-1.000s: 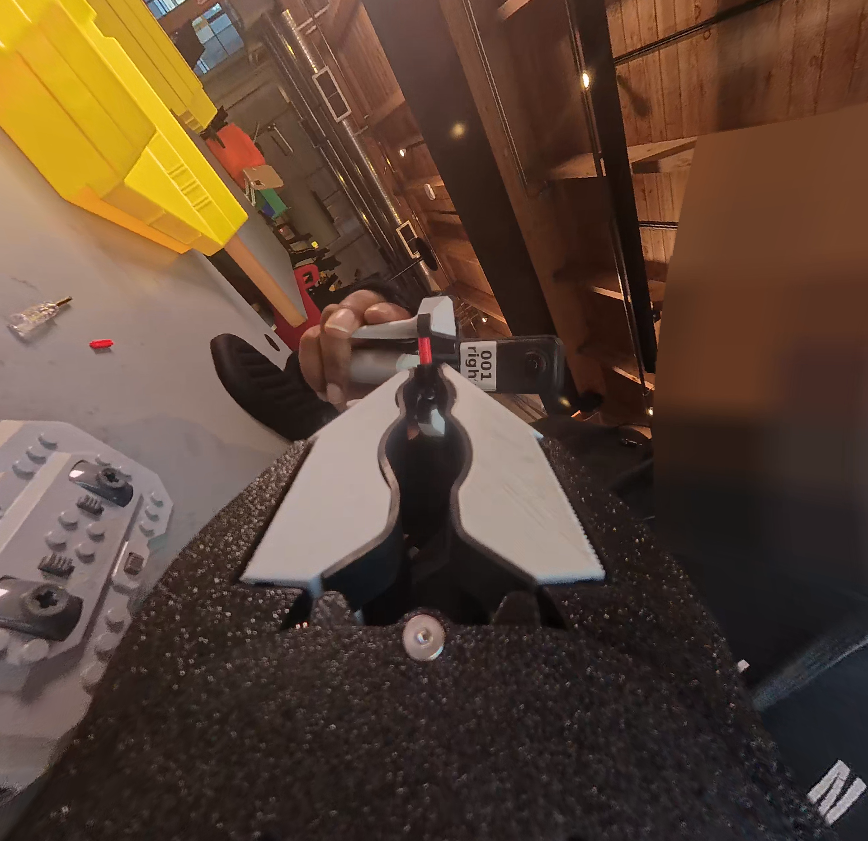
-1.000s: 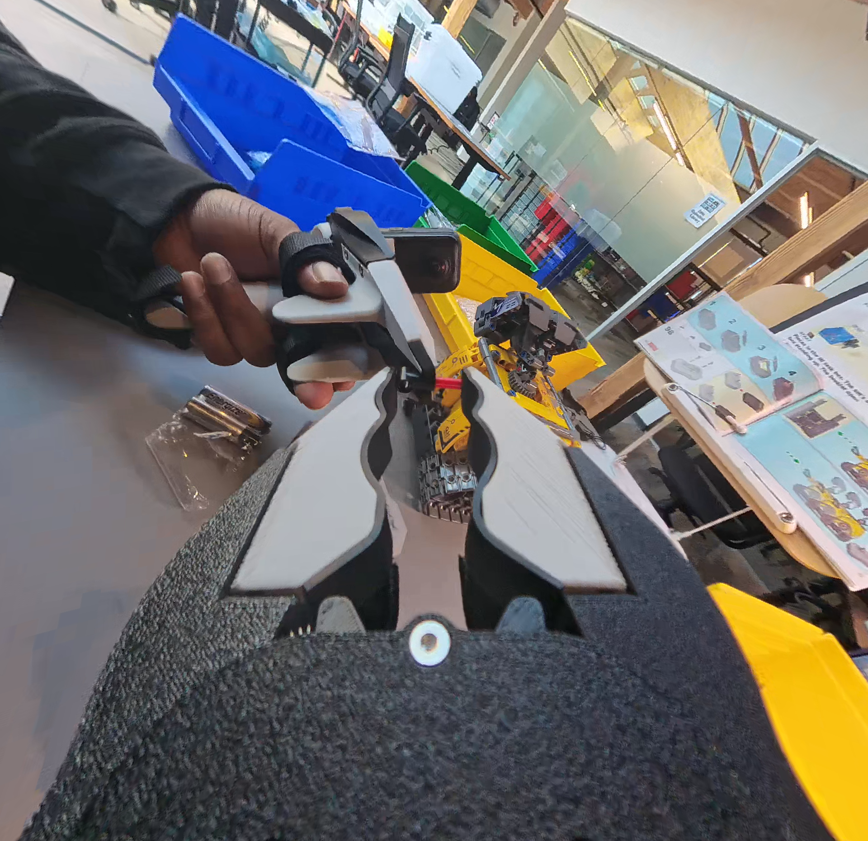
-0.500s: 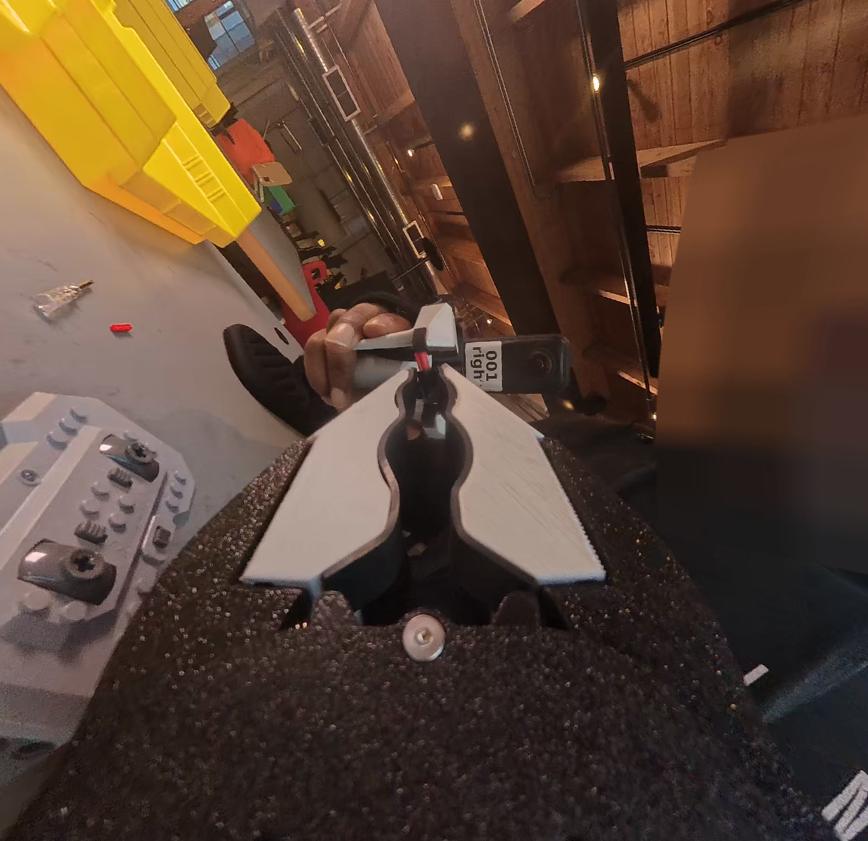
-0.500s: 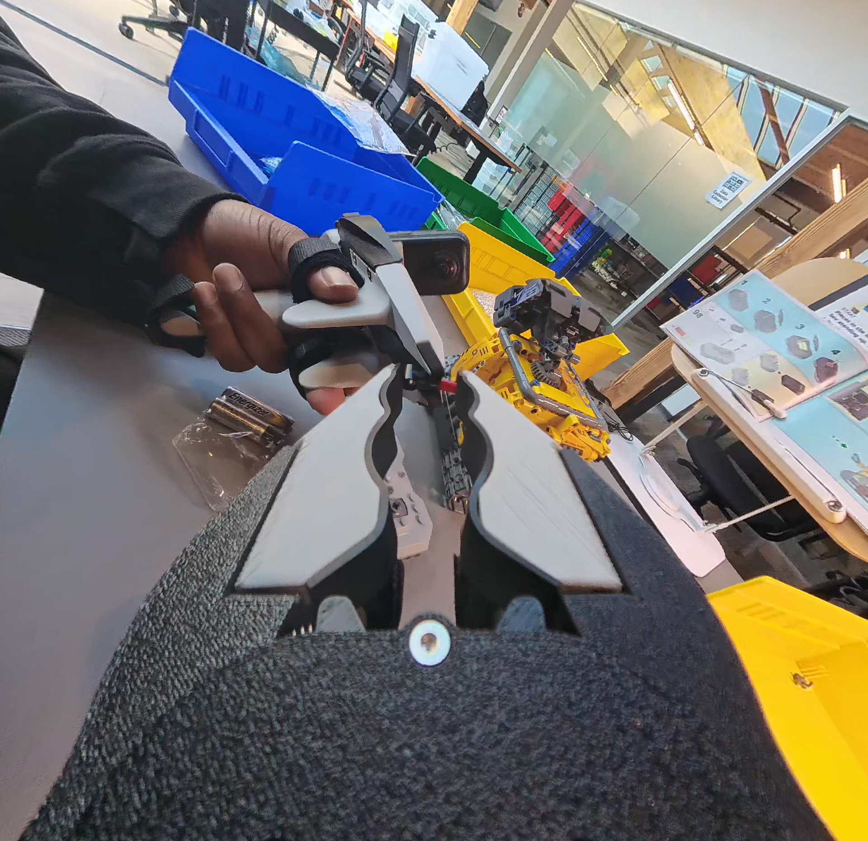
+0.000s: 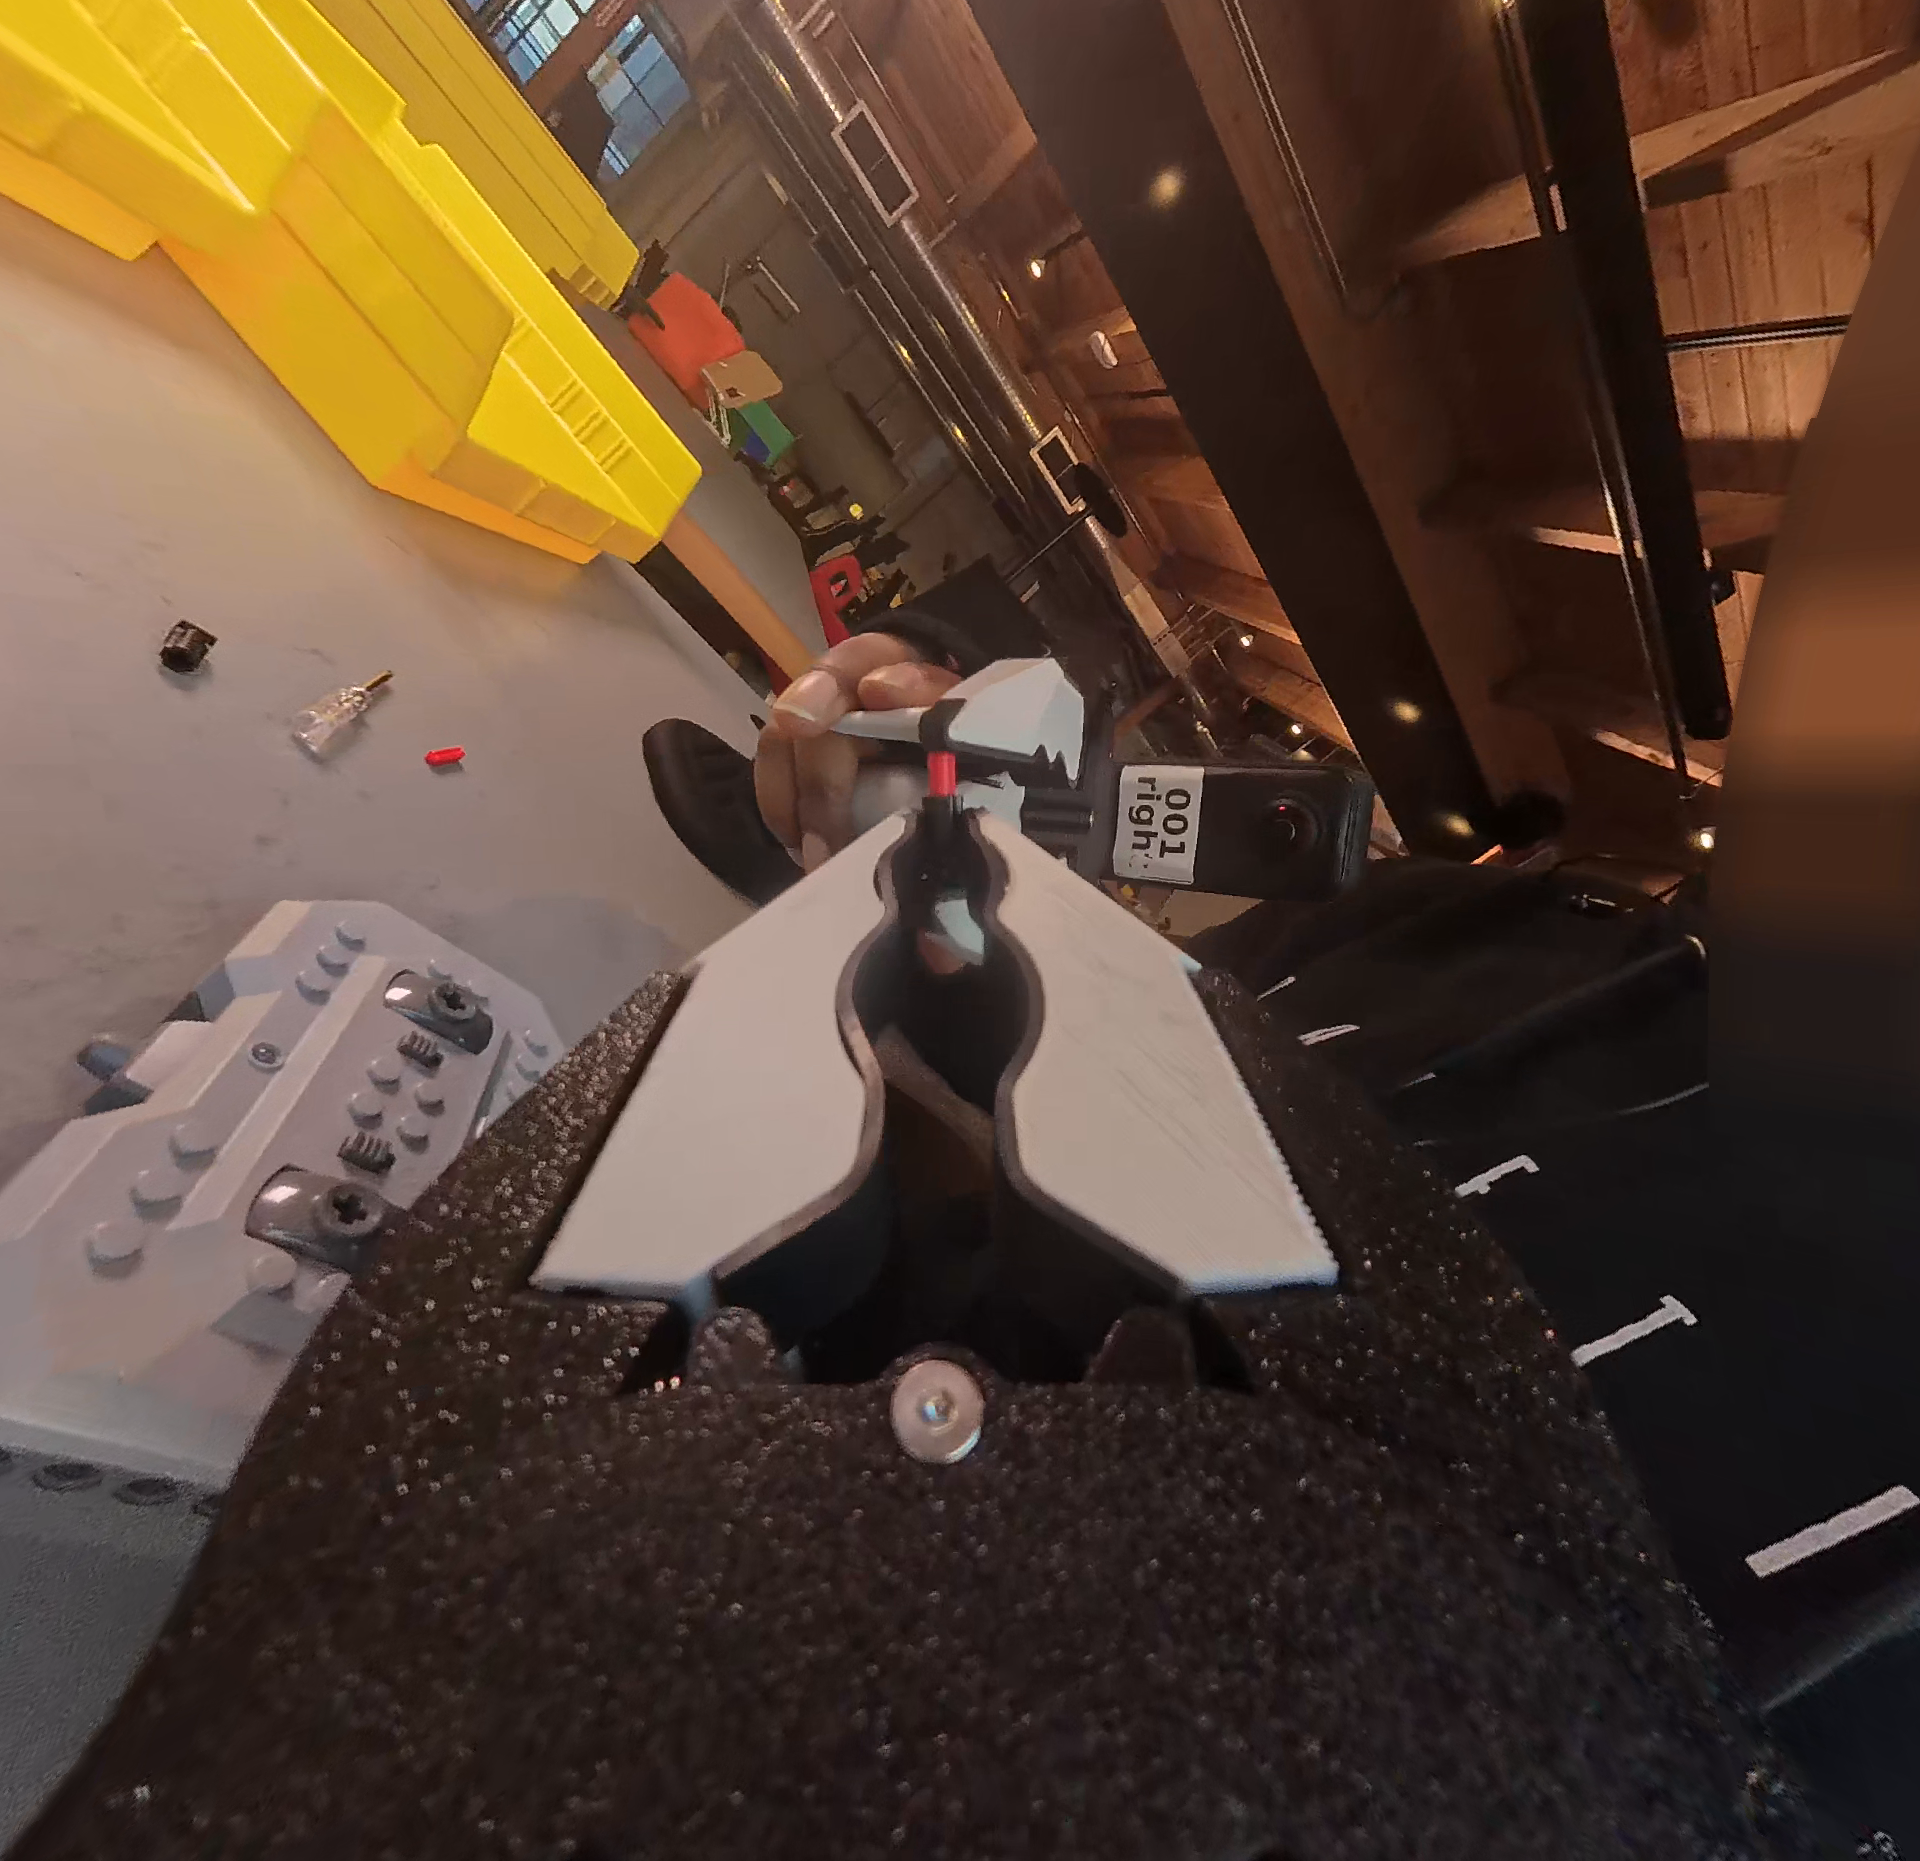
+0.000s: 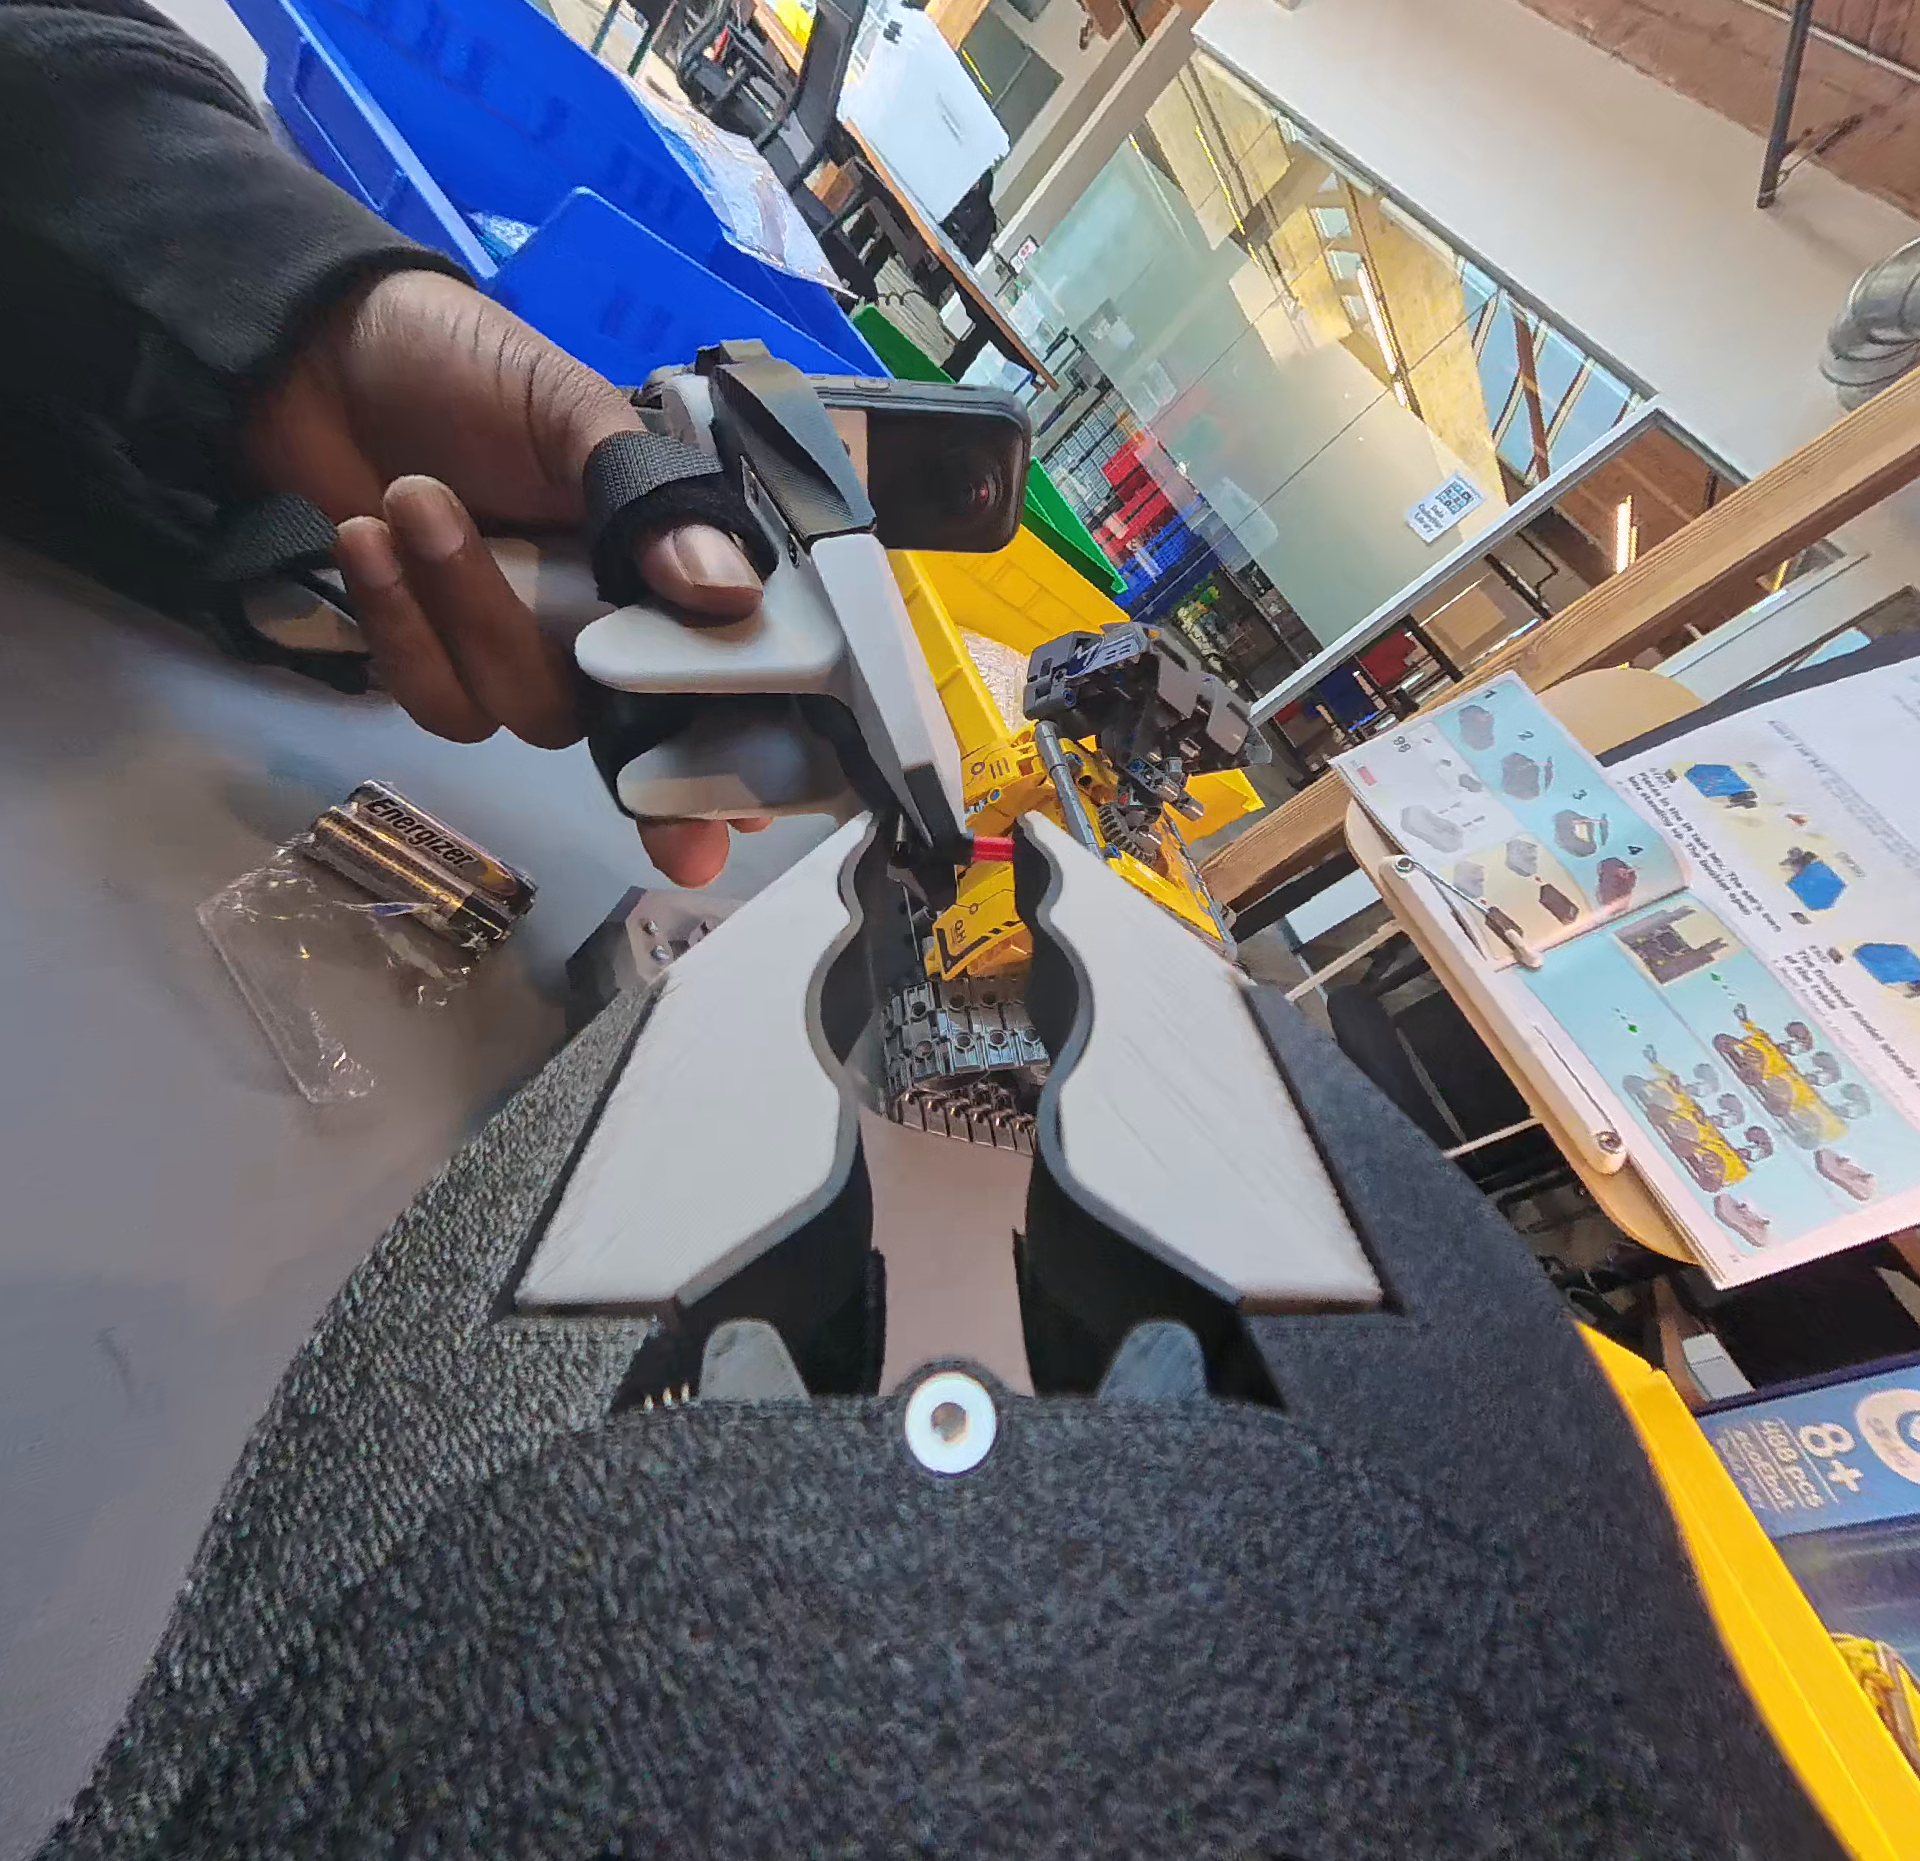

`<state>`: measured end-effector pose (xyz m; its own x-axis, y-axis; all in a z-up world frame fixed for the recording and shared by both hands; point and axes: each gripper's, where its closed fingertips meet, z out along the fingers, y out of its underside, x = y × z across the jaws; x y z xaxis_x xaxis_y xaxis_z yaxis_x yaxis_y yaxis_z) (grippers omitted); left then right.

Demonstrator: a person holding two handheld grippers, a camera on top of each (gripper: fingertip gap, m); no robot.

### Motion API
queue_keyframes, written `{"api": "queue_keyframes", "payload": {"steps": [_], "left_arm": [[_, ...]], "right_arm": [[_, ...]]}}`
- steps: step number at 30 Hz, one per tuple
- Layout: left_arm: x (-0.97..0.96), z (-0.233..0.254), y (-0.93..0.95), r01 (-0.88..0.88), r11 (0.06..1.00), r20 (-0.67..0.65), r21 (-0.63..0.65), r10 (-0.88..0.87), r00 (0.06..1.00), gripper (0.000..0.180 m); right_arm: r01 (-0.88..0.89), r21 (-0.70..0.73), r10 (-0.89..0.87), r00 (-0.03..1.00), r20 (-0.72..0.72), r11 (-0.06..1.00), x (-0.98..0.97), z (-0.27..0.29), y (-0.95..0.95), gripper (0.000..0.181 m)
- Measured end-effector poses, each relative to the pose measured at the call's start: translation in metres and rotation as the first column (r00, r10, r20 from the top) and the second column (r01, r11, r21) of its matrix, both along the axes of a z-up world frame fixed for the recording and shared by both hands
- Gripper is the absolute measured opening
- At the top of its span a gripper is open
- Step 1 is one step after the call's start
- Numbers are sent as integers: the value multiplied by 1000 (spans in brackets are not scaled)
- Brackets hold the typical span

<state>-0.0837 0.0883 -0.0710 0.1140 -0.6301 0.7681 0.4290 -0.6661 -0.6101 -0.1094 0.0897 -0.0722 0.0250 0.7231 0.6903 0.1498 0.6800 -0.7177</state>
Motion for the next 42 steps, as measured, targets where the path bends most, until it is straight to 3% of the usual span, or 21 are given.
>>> {"api": "queue_keyframes", "payload": {"steps": [8, 15, 27, 33, 42], "left_arm": [[-3, -8, -5, 38, 996, -197, 83, -21, 980, 5], [-18, -8, 2, 42, 995, -140, 88, -29, 990, 6], [-45, -17, 10, -22, 997, -126, 70, 31, 992, 6], [-55, -14, 19, -74, 995, -89, 72, 81, 993, 6], [-51, -27, 24, -94, 994, -179, 53, 102, 979, 6]], "right_arm": [[-81, -113, 82, 997, -1, 990, -2, -6, -6, 24], [-123, -255, 122, 992, -20, 959, -15, -6, 1, 23], [-180, -200, 187, 982, 17, 963, -38, -16, 8, 24], [-171, -264, 179, 984, 6, 949, -47, -13, 16, 22], [-128, -206, 143, 988, 59, 970, -43, -26, 22, 23]]}}
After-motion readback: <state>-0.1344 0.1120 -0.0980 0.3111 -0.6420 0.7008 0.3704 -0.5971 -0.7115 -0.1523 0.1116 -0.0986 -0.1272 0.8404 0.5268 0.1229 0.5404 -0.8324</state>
